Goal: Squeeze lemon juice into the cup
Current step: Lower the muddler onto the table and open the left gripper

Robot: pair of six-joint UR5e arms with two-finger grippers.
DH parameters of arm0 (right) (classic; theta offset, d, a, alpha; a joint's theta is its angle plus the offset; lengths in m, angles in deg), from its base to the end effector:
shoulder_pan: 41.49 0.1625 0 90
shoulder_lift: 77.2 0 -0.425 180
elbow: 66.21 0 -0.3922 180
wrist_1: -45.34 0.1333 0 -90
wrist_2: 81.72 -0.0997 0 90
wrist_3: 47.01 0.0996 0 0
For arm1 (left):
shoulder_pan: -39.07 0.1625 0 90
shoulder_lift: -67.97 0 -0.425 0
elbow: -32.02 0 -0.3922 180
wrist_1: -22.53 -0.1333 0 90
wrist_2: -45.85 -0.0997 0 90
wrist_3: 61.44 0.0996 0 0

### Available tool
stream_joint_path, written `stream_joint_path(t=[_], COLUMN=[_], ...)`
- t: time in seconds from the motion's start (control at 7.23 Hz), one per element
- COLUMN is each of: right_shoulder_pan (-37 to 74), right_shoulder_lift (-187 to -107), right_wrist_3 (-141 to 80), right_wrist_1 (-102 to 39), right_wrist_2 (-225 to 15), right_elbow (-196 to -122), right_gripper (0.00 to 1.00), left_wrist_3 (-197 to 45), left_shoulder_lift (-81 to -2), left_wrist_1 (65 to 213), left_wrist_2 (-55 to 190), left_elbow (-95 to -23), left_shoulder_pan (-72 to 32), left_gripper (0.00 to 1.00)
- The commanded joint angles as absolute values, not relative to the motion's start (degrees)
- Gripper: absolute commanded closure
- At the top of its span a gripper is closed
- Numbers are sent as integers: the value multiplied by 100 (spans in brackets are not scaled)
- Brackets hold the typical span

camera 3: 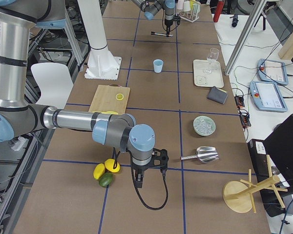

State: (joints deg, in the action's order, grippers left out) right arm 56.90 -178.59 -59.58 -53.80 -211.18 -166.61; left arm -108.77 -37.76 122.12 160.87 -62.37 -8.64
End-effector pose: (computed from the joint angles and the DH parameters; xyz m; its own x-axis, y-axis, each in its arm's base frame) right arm 0.1266 -0.3784 0.6791 0.7608 0.0059 0.6489 0.0225 0.9991 -0.0355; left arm 0.3462 -0.5162 0.4656 0.7885 0.0459 -0.6134 -0.0069 0.9978 0.0658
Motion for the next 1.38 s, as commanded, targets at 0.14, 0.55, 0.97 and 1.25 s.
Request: stream_joint_path(t=[0.14, 0.55, 0.97, 1.25], right_shoulder_pan=[5686, 5686, 5686, 5686], right_shoulder_lift=[-17853, -17836, -17818, -17783], right_wrist_3=[-5958, -5949, -5949, -5949], right_wrist_1=[-5380, -5380, -5380, -5372], right_wrist_2=[-21118, -21118, -21118, -21144], right_elbow=[-16666, -16658, -16658, -16666], right_gripper=[0, 0, 0, 0], left_wrist_3=[-10846, -10767, -9534, -7796], left_shoulder_lift=[-3837, -3846, -3785, -3479], left_wrist_1=[12228, 12228, 12184, 12140], left_wrist_2=[16037, 15950, 15993, 16037], left_elbow=[-6026, -6105, -6631, -6711], left_shoulder_pan=[-786, -786, -1353, -2512], left_gripper=[87, 0, 0, 0])
